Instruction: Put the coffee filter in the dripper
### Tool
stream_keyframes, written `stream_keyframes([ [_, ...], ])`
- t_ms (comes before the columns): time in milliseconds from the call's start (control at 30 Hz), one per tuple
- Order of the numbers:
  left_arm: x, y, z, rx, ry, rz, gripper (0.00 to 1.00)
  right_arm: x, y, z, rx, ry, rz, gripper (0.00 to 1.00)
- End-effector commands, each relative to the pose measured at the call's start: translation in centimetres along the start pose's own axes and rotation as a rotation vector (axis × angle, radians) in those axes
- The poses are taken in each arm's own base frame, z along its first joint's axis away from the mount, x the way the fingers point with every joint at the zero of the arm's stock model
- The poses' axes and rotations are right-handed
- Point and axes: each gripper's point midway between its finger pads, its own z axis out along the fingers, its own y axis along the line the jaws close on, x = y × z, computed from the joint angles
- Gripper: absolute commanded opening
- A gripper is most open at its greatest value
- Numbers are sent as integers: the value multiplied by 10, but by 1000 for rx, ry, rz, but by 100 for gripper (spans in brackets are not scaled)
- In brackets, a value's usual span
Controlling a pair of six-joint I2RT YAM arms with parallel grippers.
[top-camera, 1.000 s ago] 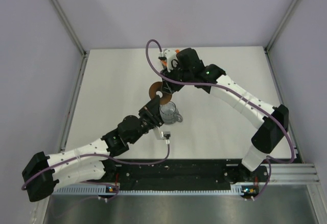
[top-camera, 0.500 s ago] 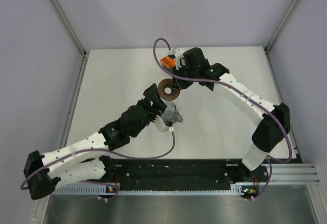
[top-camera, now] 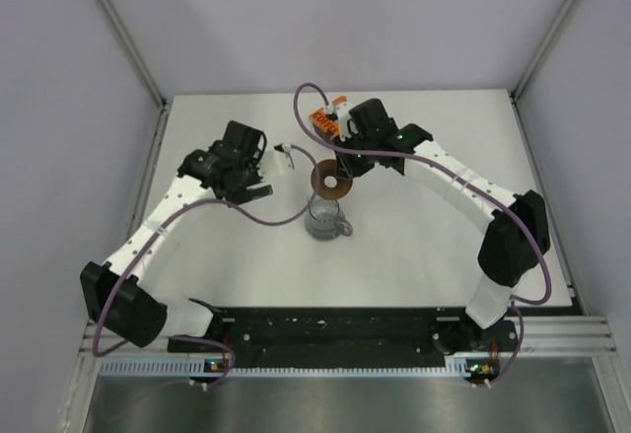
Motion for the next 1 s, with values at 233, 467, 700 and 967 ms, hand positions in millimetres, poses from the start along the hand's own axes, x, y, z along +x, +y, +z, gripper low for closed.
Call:
stream_keyframes([
  [233,65,-3,25,269,190,-735,93,13,25,25,-11,59,-49,0],
  [467,65,-7,41,302,180,-843,89,32,33,40,-16,132,-82,0],
  [700,55,-21,48,366,166,-899,89,38,35,47,-22,164,-90,14],
  [967,48,-17,49,376,129,-904,89,28,38,38,-41,152,-121,64],
])
